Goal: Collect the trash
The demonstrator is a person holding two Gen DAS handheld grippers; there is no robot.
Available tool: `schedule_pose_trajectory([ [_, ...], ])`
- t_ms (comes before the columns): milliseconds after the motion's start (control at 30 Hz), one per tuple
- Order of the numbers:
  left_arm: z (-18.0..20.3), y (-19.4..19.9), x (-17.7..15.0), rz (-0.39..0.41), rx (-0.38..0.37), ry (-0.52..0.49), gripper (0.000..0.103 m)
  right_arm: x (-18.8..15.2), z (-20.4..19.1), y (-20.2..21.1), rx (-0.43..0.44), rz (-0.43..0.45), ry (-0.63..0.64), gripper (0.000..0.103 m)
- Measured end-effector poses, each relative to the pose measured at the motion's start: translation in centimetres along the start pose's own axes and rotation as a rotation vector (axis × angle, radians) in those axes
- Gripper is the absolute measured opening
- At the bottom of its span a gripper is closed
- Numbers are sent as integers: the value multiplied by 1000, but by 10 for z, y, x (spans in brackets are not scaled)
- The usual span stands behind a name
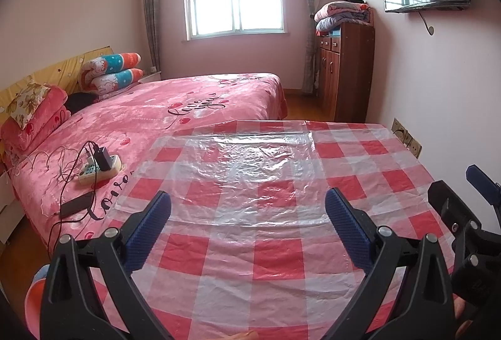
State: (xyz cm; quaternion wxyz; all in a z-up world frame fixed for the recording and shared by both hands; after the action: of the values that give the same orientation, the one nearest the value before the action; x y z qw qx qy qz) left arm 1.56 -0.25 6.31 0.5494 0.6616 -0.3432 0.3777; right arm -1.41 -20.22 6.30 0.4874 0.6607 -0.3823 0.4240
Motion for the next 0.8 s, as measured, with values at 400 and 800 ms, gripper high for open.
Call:
schedule_pose_trajectory([
  [400,1,-4,-6,-21,7,-5,99,-2,0,-2,1,-19,1,97],
  [800,6,-47,-54,-260,-6,4,99,-37,18,-41,9,-286,-133,97],
])
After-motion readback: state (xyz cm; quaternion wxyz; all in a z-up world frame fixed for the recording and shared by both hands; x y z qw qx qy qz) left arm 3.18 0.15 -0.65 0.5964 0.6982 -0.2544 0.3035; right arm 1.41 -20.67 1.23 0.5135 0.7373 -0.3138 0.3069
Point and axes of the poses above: each gripper's, at about its wrist camera, not at the fingertips, and y roughly against the way its jaws point, z to its right, x to its top, the point moved 8 cm from there along -y, roughly the way its jaws point, and after that the axes turned 6 degrees about x, right-handed, at the moved point
